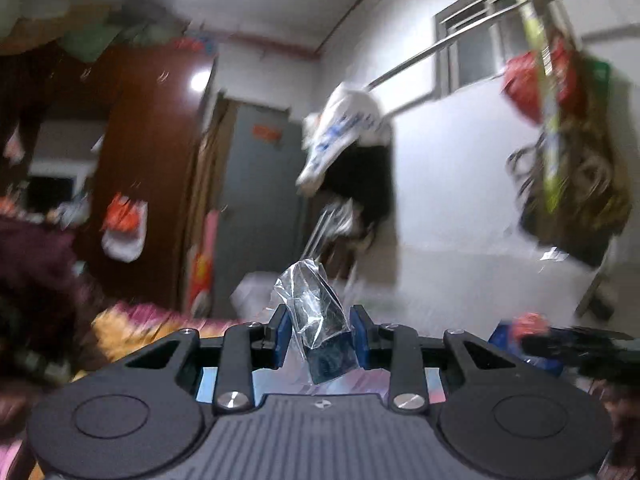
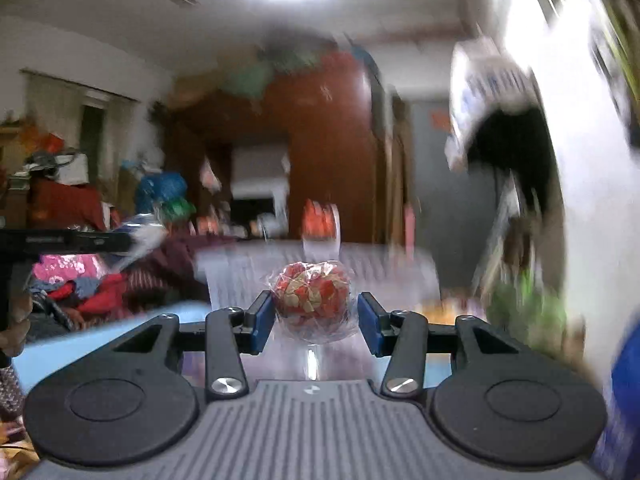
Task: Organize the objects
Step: 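Grasp the clear-wrapped silver box with left gripper while right grasps red candy bag, drop in basket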
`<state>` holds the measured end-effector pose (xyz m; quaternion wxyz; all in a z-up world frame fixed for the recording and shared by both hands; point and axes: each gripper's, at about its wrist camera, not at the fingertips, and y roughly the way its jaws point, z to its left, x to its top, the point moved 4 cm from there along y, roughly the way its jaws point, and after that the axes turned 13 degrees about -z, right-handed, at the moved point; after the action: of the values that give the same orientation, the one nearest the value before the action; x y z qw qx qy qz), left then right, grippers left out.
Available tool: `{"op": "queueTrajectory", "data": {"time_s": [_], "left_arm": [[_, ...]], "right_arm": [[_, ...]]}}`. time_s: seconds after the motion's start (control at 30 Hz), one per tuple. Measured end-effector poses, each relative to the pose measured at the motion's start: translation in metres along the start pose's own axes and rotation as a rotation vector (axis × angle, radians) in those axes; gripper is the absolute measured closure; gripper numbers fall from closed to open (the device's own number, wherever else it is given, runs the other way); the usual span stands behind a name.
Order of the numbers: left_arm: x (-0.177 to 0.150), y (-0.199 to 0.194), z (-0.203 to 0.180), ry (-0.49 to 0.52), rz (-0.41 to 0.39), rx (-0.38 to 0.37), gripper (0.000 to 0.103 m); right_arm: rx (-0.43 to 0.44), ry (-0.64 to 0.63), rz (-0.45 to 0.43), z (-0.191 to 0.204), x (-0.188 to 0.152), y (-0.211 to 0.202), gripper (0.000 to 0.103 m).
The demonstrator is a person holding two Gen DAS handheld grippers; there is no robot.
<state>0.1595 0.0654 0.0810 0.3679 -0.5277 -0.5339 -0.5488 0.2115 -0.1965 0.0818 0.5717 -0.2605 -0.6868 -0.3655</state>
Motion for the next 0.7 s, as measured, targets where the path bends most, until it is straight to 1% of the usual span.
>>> {"op": "queueTrajectory", "data": {"time_s": [0.03,0.07,0.1,0.13,0.2,0.23,0.3,0.4,0.43,0.47,0.5,0.53,0.6,0.63,0.67,0.7], "left_arm": [[0.011,0.016,-0.009,0.008,0.009,-0.029,0.067],[0.018,0.034,-0.016,0.018,0.027,-0.039,0.067],[0.022,0.056,-0.022,0.027,0.058,-0.033,0.067],[0.023,0.078,-0.025,0.032,0.095,-0.022,0.067],[0.016,0.117,-0.024,0.022,0.176,0.012,0.067],[0.011,0.129,-0.022,0.011,0.203,0.023,0.067],[0.002,0.147,-0.017,0.005,0.239,0.046,0.067],[-0.01,0.159,-0.005,-0.02,0.261,0.091,0.067],[-0.013,0.16,0.0,-0.035,0.26,0.103,0.063],[-0.015,0.159,0.005,-0.036,0.26,0.116,0.045],[-0.018,0.161,0.007,-0.025,0.268,0.128,0.031],[-0.018,0.158,0.01,-0.005,0.27,0.142,0.02],[-0.014,0.144,0.01,0.028,0.237,0.168,0.02],[-0.012,0.133,0.011,0.022,0.233,0.16,0.02],[-0.01,0.117,0.01,0.01,0.221,0.138,0.02],[-0.01,0.094,0.007,0.008,0.205,0.119,0.02]], "right_arm": [[-0.002,-0.052,-0.008,0.006,0.013,0.014,0.054],[-0.003,-0.095,0.001,0.011,0.023,0.034,0.054],[-0.005,-0.102,0.03,0.012,0.029,0.056,0.054],[0.002,-0.093,0.077,0.011,0.03,0.08,0.054],[-0.01,-0.069,0.166,0.006,0.025,0.117,0.054],[-0.022,-0.07,0.204,0.004,0.021,0.133,0.054],[-0.025,-0.079,0.243,0.002,0.013,0.149,0.054],[-0.053,-0.082,0.281,-0.005,0.003,0.162,0.053],[-0.058,-0.066,0.282,-0.008,0.002,0.162,0.051],[-0.059,-0.044,0.27,-0.009,0.002,0.16,0.046],[-0.06,-0.024,0.264,-0.012,0.003,0.154,0.019],[-0.067,-0.012,0.256,-0.013,0.004,0.147,0.0],[-0.114,-0.027,0.196,-0.009,0.014,0.124,0.0],[-0.123,-0.004,0.19,-0.007,0.016,0.108,0.0],[-0.118,0.036,0.2,-0.009,0.014,0.095,0.0],[-0.113,0.084,0.225,-0.011,0.009,0.076,0.0]]}}
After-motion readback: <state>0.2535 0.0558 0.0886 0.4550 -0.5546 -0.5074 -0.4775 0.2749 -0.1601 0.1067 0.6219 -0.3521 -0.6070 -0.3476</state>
